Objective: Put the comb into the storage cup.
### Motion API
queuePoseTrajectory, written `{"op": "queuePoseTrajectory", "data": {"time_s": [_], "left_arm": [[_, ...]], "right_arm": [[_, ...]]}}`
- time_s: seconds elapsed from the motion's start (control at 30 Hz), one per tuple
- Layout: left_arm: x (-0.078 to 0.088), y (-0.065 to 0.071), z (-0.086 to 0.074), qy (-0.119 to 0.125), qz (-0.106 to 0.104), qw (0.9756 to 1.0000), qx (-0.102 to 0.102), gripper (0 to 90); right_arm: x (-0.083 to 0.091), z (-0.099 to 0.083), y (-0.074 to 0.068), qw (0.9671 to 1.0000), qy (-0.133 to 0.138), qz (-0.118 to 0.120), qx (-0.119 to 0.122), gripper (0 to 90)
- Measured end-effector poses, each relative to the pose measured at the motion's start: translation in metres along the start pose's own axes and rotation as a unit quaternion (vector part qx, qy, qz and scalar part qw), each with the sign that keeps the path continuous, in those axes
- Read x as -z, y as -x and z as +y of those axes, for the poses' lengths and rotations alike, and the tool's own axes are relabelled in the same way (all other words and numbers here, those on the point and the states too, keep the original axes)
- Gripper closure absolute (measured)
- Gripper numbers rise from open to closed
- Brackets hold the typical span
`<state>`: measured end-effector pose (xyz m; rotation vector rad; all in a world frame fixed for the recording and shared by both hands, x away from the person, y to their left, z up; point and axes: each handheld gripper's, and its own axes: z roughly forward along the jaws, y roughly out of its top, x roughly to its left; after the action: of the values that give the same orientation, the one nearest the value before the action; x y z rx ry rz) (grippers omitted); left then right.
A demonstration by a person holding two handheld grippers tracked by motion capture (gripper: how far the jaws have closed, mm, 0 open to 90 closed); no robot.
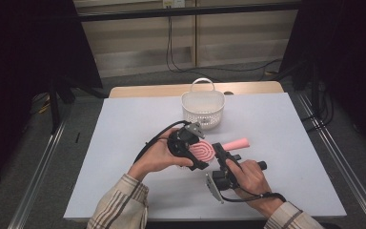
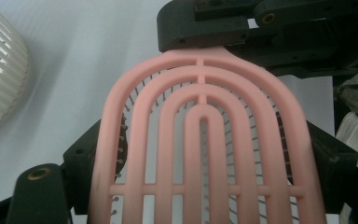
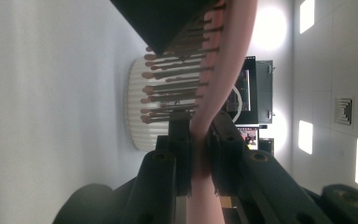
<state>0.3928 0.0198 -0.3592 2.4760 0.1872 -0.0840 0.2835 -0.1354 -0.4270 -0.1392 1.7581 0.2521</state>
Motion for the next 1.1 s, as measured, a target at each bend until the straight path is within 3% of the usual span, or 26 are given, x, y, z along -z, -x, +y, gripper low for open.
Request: {"op": "queuePoseTrajectory", "data": {"time_s": [0.3, 0.7, 0.9, 1.1], "left_arm": [[0.000, 0.001, 0.001, 0.008, 0.011, 0.9999, 0.002, 18.6], [0.007, -0.004, -0.002, 0.032, 0.014, 0.9991, 0.022, 5.0], [0.010, -0.002, -0.004, 0.045, 0.003, 0.9990, -0.005, 4.4], [0.011, -0.003, -0.007, 0.054, 0.001, 0.9985, 0.002, 4.3]], "right_arm": [[0.001, 0.000, 0.000, 1.0000, -0.008, -0.002, 0.000, 81.8], [0.000, -0.004, 0.002, 0.9999, -0.010, 0.006, -0.007, 81.9], [0.001, -0.004, 0.003, 0.9999, -0.011, 0.001, -0.008, 81.9], [0.001, -0.006, 0.006, 0.9999, -0.011, 0.000, -0.006, 82.0]]}}
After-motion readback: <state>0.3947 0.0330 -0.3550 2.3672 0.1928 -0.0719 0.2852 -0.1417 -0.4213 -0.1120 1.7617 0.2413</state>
